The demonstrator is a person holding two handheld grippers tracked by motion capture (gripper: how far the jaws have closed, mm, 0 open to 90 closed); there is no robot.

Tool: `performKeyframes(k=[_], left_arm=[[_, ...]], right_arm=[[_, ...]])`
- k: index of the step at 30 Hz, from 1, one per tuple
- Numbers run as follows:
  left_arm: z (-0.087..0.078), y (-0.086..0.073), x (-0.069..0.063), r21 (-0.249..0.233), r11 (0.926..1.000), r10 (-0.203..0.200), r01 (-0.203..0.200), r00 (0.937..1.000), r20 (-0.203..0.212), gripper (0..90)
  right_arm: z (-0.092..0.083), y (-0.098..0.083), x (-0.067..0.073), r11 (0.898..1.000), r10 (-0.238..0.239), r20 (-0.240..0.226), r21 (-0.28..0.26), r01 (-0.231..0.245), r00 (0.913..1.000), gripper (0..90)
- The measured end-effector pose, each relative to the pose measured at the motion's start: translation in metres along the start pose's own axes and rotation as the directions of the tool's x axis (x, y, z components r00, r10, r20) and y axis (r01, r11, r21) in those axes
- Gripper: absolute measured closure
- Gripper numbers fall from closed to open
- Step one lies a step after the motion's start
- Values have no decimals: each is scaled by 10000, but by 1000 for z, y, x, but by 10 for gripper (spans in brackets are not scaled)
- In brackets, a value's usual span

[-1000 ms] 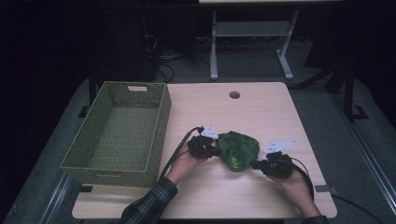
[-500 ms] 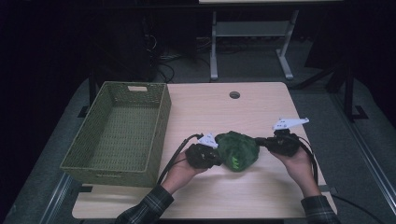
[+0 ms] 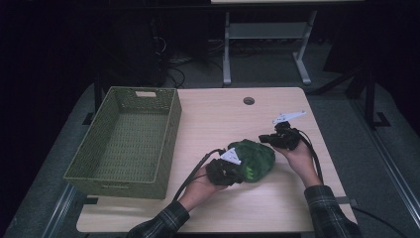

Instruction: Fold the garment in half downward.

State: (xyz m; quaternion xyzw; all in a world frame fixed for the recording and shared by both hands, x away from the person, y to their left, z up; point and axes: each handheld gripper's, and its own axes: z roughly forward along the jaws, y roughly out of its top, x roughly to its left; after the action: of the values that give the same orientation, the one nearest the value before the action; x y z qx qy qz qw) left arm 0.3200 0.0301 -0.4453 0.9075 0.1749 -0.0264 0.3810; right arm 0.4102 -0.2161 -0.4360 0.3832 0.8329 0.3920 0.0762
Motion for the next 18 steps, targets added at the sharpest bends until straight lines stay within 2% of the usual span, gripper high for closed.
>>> performKeyframes(k=[1, 4, 6, 9, 18], left_arm=[[2, 0, 0, 24, 10000, -19, 19, 10000, 9, 896], [9, -1, 3, 216, 9997, 88, -86, 9999, -107, 895], [13, -2, 5, 259, 9997, 25, -20, 9998, -180, 896], [15, -4, 8, 361, 9993, 30, -15, 9992, -401, 896], [15, -9, 13, 445, 9990, -47, 70, 9987, -506, 896]], right_arm=[[4, -2, -3, 9999, -39, -17, 134, 39, 10000, 900], [13, -6, -5, 9987, 239, -198, 447, -230, 9995, 900], [16, -8, -5, 9983, 211, -310, 551, -193, 9993, 900], [14, -10, -3, 9979, 238, -431, 620, -211, 9988, 900], [7, -24, 7, 9974, 235, -706, 691, -187, 9972, 900]])
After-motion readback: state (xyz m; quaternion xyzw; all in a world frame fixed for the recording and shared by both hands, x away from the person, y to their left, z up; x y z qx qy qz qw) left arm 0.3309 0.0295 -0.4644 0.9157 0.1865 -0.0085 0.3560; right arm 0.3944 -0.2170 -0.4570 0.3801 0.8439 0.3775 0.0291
